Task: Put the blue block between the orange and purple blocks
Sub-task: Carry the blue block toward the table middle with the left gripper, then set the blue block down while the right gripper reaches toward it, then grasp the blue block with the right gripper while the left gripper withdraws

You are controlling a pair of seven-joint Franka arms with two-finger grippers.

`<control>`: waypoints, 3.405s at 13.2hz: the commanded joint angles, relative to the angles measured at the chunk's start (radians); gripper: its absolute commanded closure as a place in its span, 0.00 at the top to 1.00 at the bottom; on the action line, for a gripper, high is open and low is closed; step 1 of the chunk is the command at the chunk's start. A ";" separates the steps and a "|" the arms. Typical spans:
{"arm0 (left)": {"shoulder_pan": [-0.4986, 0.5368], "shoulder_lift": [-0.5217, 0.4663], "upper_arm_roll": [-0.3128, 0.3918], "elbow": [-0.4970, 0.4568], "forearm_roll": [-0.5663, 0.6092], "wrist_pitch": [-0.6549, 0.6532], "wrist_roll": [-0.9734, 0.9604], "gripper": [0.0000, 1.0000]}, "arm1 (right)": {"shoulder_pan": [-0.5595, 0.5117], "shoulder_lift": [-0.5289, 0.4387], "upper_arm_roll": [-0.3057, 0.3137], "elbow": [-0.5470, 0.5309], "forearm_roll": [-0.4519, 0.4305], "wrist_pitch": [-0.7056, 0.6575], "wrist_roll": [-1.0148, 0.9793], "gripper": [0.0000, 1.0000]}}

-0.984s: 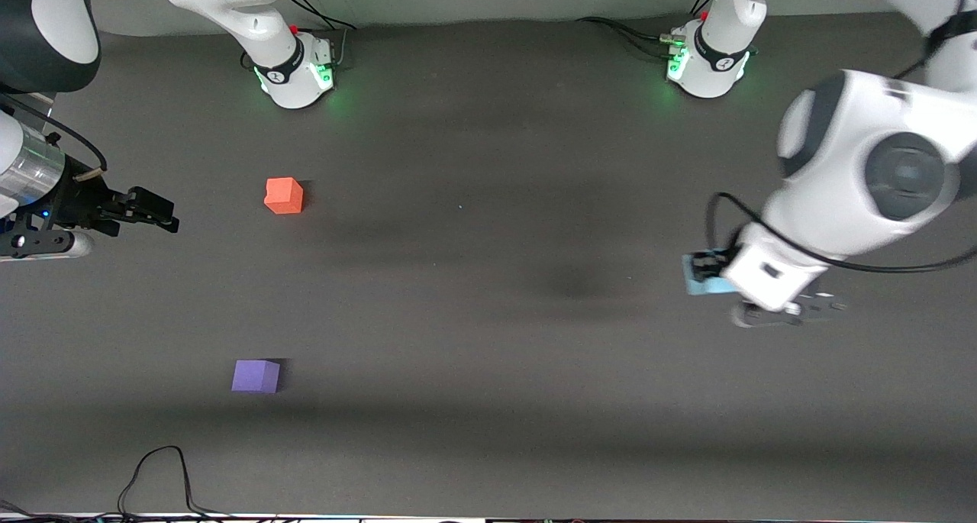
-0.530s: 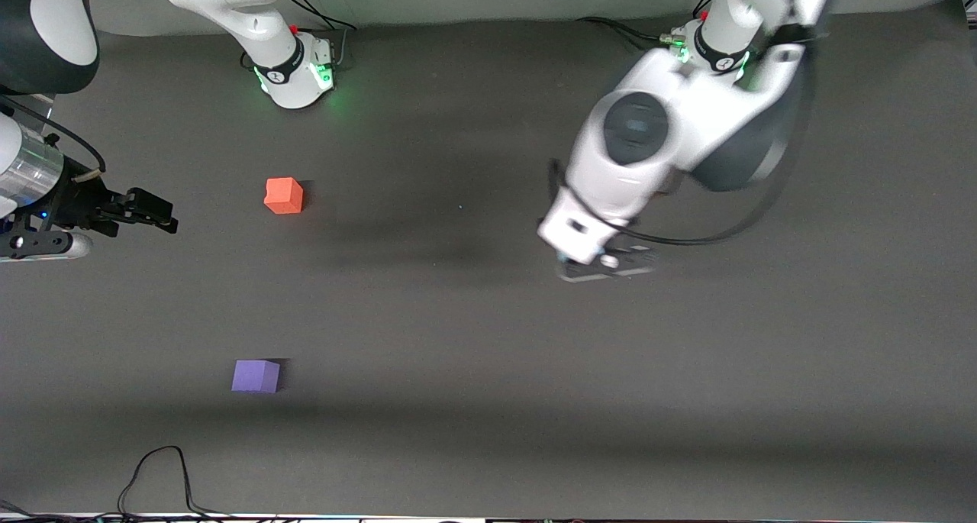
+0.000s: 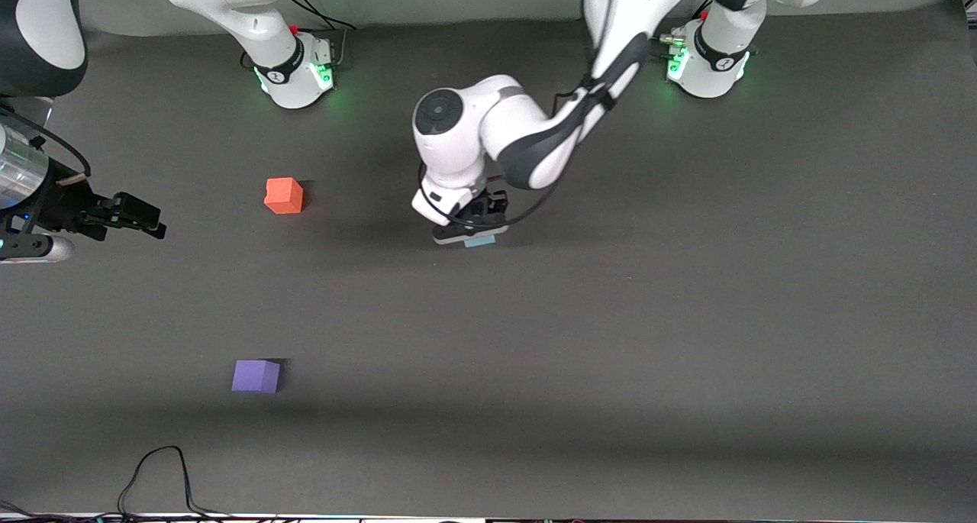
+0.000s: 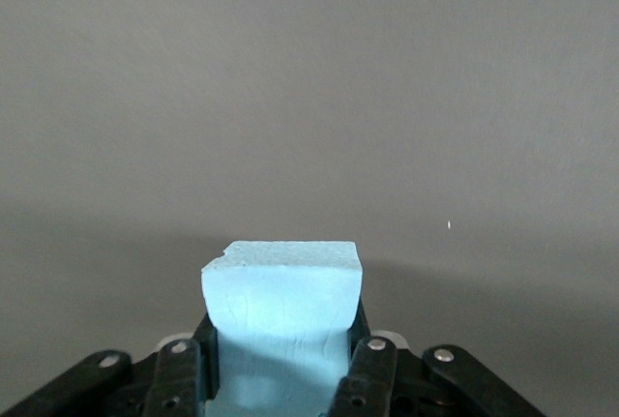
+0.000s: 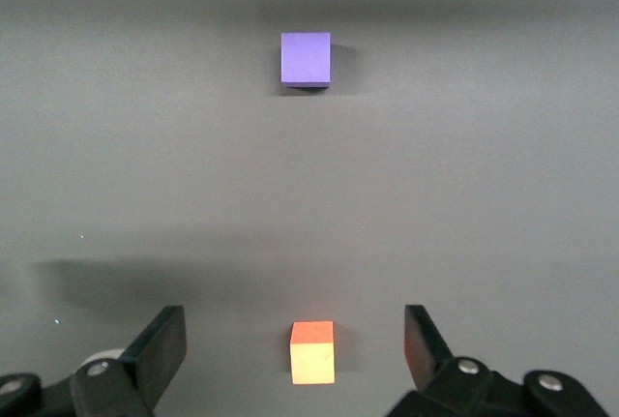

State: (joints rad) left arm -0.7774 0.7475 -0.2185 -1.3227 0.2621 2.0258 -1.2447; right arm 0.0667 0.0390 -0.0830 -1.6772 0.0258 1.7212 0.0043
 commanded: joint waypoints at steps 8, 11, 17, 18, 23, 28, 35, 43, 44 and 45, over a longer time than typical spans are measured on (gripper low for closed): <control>-0.048 0.158 0.030 0.045 0.046 0.163 -0.150 0.47 | 0.013 0.044 0.005 0.013 -0.024 -0.020 -0.010 1.00; -0.045 0.165 0.039 0.040 0.051 0.180 -0.139 0.82 | 0.033 0.042 0.005 0.016 -0.024 -0.023 -0.014 1.00; 0.018 0.080 0.031 0.045 0.042 0.142 -0.078 1.00 | 0.091 0.047 0.008 0.028 -0.021 -0.026 0.005 1.00; 0.042 0.049 0.024 0.045 0.039 0.101 -0.053 1.00 | 0.113 0.047 0.008 0.028 -0.012 -0.026 0.000 1.00; 0.352 -0.189 -0.039 -0.012 -0.212 -0.094 0.326 1.00 | 0.320 0.097 0.008 0.042 0.038 0.001 0.072 1.00; 0.680 -0.335 -0.039 -0.023 -0.340 -0.335 0.764 1.00 | 0.507 0.208 0.006 -0.001 0.134 0.162 0.103 1.00; 0.993 -0.500 -0.030 -0.110 -0.258 -0.473 1.203 1.00 | 0.717 0.392 0.005 -0.177 0.137 0.577 0.343 1.00; 1.040 -0.729 -0.028 -0.406 -0.213 -0.274 1.216 1.00 | 0.737 0.549 0.006 -0.202 0.138 0.781 0.381 1.00; 1.040 -0.737 -0.028 -0.414 -0.213 -0.271 1.216 1.00 | 0.739 0.549 0.006 -0.202 0.138 0.781 0.388 1.00; 1.040 -0.735 -0.028 -0.408 -0.213 -0.272 1.217 1.00 | 0.739 0.558 0.006 -0.202 0.138 0.781 0.390 1.00</control>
State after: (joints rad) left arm 0.2475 0.0759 -0.2379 -1.6573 0.0378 1.7182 -0.0484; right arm 0.7885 0.5904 -0.0649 -1.8837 0.1527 2.4929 0.3664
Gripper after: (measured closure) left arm 0.000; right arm 0.000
